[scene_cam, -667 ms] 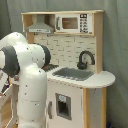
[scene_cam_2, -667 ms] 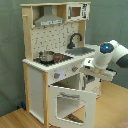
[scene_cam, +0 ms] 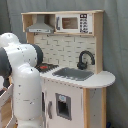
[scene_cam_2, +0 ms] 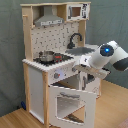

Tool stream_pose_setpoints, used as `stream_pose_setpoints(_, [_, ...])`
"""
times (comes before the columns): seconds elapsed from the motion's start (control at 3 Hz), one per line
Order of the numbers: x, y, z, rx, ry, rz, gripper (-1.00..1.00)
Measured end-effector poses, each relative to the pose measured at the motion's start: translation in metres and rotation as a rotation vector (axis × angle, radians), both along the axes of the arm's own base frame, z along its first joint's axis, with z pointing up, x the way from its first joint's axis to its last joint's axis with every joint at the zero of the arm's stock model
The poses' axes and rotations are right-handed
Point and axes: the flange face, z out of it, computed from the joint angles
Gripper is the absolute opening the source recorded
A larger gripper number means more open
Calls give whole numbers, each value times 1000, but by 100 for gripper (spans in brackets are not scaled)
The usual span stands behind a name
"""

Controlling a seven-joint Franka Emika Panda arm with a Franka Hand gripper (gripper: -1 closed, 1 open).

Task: Play with the kitchen

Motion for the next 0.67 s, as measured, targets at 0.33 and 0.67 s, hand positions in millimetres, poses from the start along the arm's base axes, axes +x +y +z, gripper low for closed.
stream_pose_setpoints(0.33, [5, 2, 1, -64, -78, 59, 100])
stream_pose_setpoints(0.67, [7, 4, 10, -120, -163, 108, 100])
